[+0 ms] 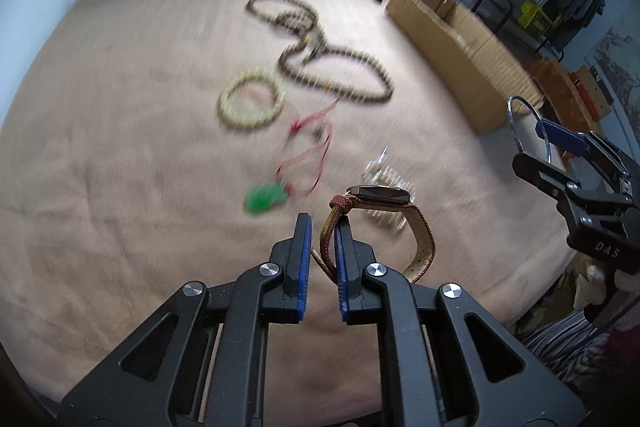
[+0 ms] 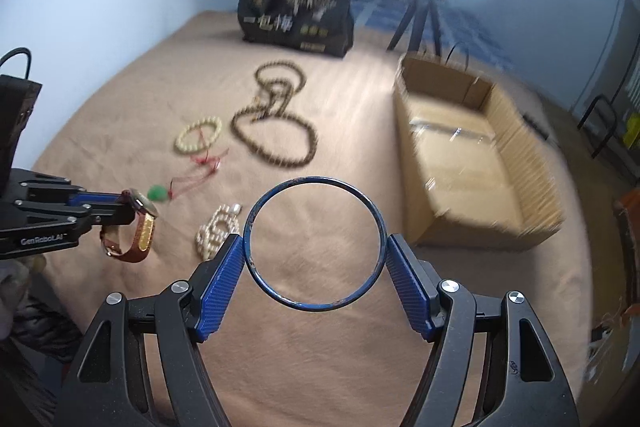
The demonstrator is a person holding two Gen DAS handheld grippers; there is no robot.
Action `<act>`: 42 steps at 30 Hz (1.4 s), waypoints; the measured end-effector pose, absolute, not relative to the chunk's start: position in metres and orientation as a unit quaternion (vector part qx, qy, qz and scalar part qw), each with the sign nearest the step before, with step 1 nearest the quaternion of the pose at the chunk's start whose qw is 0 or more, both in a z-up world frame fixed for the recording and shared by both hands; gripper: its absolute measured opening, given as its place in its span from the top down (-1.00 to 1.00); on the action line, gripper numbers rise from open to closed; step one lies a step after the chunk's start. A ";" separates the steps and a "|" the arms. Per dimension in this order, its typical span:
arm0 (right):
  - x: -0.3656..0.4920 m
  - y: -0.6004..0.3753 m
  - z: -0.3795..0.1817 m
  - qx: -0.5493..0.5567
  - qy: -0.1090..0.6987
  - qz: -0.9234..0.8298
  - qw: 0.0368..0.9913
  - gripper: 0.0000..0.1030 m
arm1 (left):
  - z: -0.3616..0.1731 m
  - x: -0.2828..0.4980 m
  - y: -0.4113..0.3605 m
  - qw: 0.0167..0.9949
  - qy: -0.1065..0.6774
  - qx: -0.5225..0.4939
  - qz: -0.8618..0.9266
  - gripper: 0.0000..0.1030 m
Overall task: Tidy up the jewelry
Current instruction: 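Carry the watch with the left tool into the cardboard box while the right tool drops the bangle there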
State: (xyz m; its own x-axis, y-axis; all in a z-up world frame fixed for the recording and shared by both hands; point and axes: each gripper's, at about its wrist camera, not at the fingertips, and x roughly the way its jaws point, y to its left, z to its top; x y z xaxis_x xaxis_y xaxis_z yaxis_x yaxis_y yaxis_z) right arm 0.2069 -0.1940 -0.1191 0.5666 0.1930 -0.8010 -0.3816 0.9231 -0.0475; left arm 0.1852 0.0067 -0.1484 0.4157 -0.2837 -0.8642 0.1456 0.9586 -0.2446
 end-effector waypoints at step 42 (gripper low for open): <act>0.321 -0.345 -0.116 0.015 0.451 -0.014 0.892 -0.40 | -0.127 0.386 -0.184 0.858 0.477 -0.057 -0.178 0.80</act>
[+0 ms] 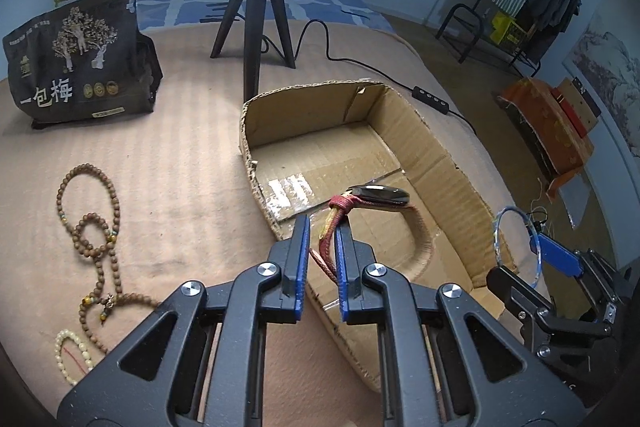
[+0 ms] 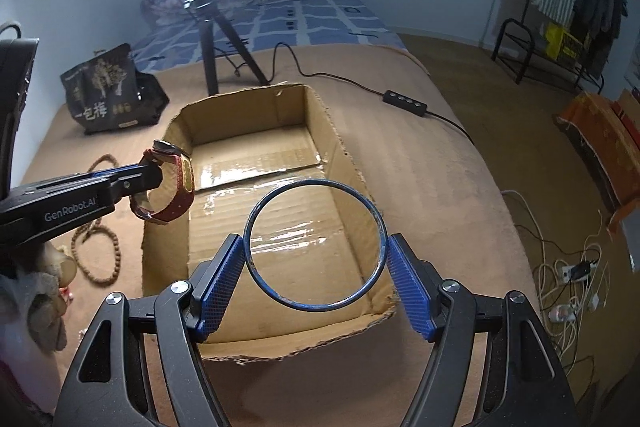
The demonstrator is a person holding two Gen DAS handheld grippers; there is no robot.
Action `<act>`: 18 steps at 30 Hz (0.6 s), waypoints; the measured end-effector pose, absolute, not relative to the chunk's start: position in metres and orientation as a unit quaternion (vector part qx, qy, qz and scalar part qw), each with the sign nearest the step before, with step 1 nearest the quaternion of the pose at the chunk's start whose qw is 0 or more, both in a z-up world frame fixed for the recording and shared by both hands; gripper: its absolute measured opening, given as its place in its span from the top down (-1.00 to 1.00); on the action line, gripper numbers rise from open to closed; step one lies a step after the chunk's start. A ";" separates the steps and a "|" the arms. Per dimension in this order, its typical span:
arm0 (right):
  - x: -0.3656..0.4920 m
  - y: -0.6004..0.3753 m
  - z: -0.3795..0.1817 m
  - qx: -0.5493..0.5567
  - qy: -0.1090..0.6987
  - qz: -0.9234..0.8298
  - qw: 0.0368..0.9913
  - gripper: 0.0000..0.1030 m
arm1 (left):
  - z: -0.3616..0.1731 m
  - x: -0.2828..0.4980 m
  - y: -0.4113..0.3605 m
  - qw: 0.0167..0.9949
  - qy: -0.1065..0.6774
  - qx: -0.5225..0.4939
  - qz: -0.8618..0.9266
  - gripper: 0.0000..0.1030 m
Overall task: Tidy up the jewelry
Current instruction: 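Carry the watch with the left tool into the cardboard box while the right tool drops the bangle there, then withdraw both open tools from the box toward the remaining jewelry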
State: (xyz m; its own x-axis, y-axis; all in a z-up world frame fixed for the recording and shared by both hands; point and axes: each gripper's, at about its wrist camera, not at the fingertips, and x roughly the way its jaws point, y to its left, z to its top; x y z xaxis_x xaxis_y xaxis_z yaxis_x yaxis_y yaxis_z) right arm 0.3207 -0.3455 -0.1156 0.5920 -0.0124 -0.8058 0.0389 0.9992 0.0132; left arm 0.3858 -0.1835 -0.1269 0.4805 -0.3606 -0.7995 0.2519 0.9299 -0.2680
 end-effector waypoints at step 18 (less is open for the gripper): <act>0.313 -0.347 -0.099 0.029 0.432 -0.006 0.902 -0.48 | -0.102 0.367 -0.165 0.877 0.451 -0.037 -0.163 0.39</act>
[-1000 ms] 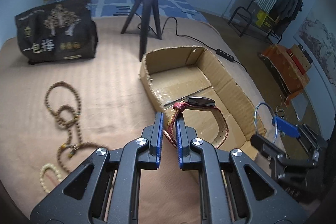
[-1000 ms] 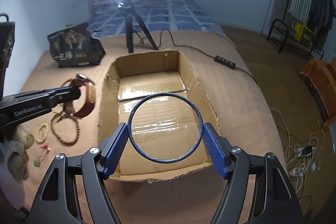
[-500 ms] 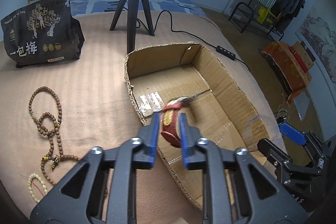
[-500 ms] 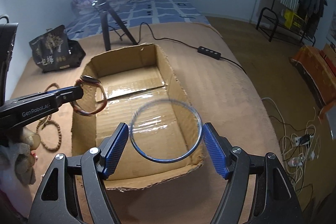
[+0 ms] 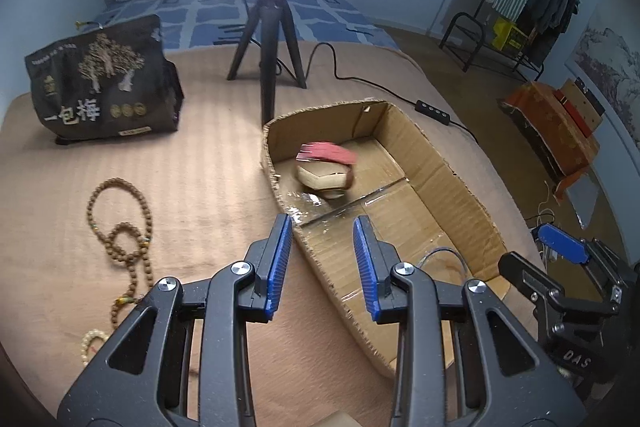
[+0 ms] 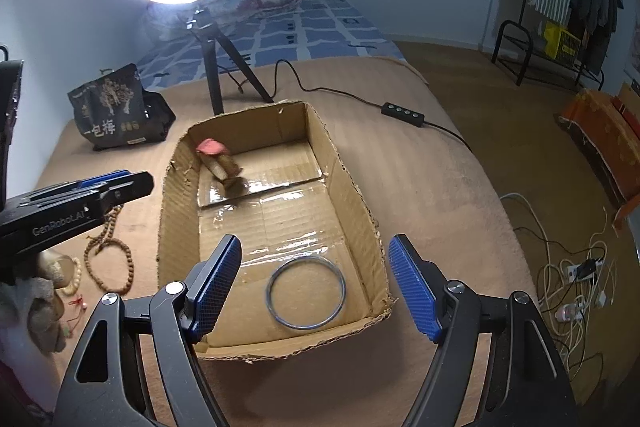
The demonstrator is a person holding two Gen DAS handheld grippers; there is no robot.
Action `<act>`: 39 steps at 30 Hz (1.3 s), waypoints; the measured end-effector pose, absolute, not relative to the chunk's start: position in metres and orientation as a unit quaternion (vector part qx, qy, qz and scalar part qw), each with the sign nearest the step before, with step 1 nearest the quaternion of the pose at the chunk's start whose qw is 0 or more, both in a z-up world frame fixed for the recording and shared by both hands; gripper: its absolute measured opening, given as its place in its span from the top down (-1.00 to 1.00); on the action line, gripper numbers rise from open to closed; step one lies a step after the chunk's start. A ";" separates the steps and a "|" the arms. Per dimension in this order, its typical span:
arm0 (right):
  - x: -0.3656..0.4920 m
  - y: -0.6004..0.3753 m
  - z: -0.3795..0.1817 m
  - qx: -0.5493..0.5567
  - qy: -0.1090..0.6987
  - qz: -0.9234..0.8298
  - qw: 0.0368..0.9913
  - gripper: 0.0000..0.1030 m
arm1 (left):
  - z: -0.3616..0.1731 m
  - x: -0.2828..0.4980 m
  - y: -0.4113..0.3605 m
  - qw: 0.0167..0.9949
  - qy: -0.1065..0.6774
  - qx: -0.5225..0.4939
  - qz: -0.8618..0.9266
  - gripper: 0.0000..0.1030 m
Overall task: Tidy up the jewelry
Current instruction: 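Withdraw both open tools from the box toward the remaining jewelry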
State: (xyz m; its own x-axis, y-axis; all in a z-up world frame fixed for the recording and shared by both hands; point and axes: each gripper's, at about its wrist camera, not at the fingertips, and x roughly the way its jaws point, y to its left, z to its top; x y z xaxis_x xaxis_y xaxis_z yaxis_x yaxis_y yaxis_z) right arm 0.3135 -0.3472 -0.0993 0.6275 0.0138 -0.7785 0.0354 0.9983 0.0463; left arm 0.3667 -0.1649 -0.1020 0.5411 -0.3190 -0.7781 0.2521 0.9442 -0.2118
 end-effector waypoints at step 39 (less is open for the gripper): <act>0.228 -0.218 -0.104 -0.021 0.429 0.160 0.889 -0.50 | -0.096 0.249 0.035 0.890 0.447 -0.056 -0.073 -0.10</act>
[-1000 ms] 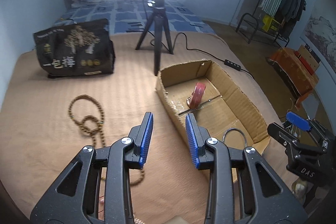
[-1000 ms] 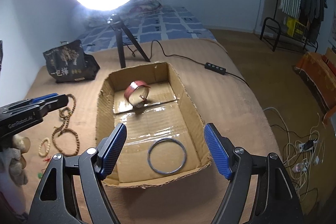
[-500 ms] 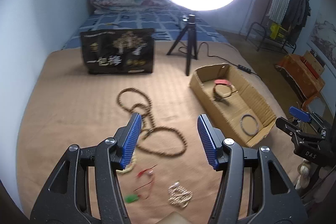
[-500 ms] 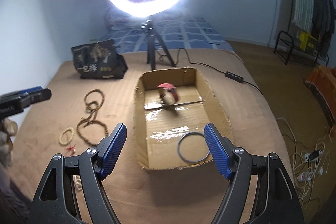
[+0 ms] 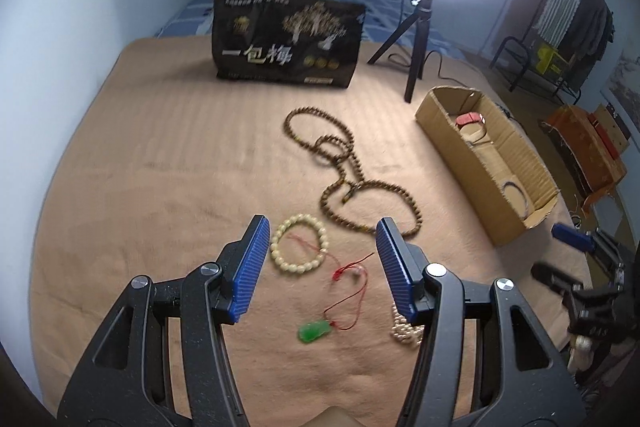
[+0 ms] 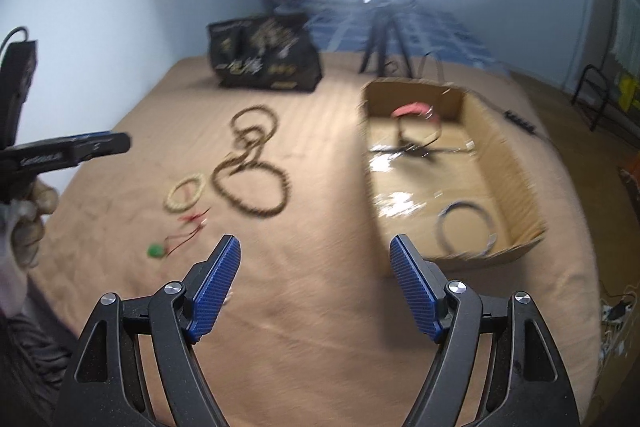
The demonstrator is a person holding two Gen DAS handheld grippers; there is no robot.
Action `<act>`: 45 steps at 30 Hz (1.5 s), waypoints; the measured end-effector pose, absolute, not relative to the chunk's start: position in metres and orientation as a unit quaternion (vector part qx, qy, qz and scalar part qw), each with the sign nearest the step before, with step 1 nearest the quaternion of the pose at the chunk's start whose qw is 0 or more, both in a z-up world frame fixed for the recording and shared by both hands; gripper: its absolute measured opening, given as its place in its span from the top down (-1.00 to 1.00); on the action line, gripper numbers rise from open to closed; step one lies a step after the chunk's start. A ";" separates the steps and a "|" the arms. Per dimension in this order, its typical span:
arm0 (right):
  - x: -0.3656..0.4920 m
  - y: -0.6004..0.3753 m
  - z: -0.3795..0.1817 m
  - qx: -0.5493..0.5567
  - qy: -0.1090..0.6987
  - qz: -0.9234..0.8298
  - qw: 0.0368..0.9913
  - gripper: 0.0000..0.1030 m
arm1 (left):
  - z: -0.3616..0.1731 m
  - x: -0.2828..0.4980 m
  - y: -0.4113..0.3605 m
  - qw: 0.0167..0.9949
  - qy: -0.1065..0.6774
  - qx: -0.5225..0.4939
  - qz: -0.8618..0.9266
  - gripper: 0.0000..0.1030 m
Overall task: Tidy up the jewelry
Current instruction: 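Withdraw both open tools from the box toward the remaining jewelry, then grasp the green jade pendant with the left tool while the right tool grasps the pearl necklace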
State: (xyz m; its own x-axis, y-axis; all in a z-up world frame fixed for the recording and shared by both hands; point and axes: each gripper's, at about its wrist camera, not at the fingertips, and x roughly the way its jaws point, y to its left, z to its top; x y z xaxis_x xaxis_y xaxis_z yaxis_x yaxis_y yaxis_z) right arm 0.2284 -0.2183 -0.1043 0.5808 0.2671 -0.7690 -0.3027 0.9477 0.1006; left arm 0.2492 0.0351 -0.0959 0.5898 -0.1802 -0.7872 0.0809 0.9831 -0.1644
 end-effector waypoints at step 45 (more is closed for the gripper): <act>0.233 -0.122 -0.203 -0.109 0.515 0.262 0.809 -0.49 | -0.204 0.222 0.015 0.816 0.551 0.069 -0.158 0.33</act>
State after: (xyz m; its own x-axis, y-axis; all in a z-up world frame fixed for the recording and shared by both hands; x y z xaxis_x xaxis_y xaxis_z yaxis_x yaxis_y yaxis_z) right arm 0.2332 -0.1223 -0.2034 0.3318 0.3115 -0.8904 -0.5354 0.8393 0.0941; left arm 0.2216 0.0153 -0.2043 0.3419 -0.1814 -0.9221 0.3345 0.9404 -0.0610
